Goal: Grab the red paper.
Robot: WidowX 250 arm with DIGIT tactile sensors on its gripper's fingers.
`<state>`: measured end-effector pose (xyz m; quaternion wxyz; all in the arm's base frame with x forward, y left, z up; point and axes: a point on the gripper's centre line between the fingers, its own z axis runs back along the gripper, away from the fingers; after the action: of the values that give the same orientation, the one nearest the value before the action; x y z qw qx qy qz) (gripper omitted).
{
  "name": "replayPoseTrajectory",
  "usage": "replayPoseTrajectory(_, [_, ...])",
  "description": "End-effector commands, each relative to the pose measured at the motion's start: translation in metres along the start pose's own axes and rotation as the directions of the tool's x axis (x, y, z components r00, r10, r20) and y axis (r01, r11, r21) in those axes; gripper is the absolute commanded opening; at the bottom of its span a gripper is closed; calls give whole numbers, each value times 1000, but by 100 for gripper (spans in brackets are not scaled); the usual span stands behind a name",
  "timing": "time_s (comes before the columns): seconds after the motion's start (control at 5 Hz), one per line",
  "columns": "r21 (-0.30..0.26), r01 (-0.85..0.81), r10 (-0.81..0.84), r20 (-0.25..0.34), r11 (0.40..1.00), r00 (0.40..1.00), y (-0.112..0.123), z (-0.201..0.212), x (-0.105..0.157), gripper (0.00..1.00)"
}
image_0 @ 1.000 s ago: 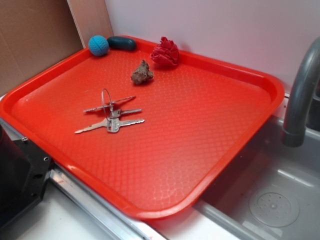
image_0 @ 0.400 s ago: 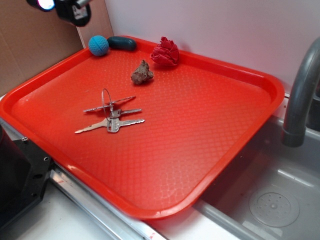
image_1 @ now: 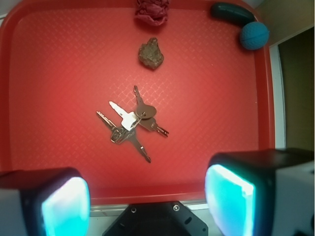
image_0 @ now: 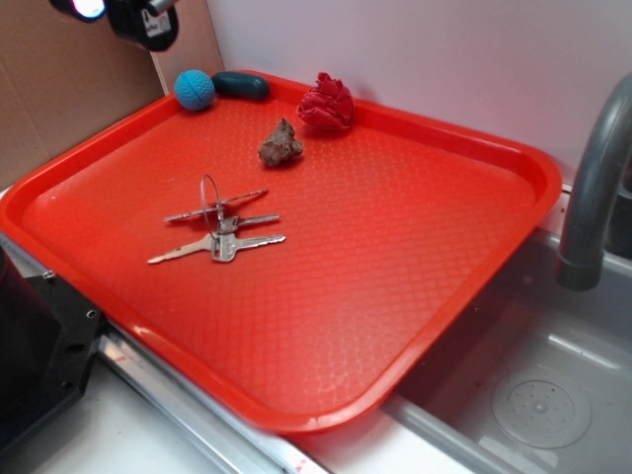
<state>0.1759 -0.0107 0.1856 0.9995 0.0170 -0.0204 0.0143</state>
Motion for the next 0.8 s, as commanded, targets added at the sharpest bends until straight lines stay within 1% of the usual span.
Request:
replayPoseTrajectory(0.0, [127,-79,60,146,989,987,46,-61,74,100])
replayPoseTrajectory(0.2, [134,-60,36,180,989,983,50,-77,96,100])
replayPoseTrajectory(0.4, [109,-2,-26,258,994,966,49,-88,116,100])
replayPoseTrajectory(0.6, [65,41,-59,292,997,955,43,-108,150,100])
